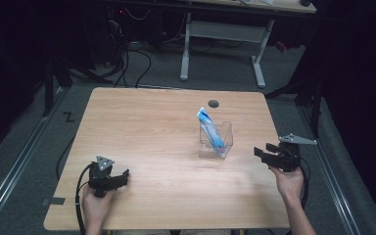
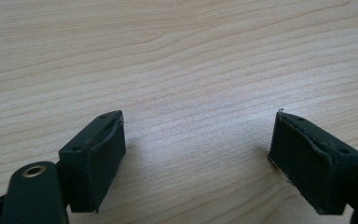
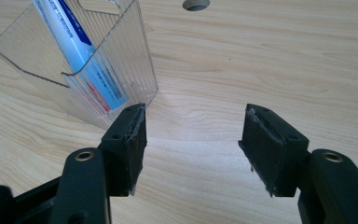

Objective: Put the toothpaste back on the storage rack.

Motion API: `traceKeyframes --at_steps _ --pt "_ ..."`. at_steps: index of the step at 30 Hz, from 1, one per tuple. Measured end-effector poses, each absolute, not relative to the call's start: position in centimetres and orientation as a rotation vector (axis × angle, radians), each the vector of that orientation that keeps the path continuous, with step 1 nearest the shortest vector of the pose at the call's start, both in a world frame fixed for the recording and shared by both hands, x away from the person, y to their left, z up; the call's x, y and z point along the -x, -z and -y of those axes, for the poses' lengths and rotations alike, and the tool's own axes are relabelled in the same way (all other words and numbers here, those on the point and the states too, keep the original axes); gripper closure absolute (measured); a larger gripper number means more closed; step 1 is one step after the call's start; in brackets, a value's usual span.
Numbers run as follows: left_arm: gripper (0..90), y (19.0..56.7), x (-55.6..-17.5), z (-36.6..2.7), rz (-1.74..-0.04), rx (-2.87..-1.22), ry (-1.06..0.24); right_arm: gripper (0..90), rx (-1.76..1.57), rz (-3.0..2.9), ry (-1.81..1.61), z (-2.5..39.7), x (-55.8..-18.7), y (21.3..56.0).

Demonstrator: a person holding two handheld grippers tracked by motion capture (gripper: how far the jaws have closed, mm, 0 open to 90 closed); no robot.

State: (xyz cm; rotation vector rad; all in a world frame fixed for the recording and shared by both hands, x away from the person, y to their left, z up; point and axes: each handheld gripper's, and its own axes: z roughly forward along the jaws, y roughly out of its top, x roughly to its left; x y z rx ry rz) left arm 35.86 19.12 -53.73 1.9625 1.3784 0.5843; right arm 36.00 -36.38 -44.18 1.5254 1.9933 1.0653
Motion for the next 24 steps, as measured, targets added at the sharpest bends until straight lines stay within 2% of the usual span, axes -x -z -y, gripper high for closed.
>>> traceKeyframes --at_steps 24 --pt "18.2 53.7 -35.9 -19.1 -1.378 -1.963 -0.584 40.5 -1.545 -2.069 -1.01 35.0 -36.5 47.3"
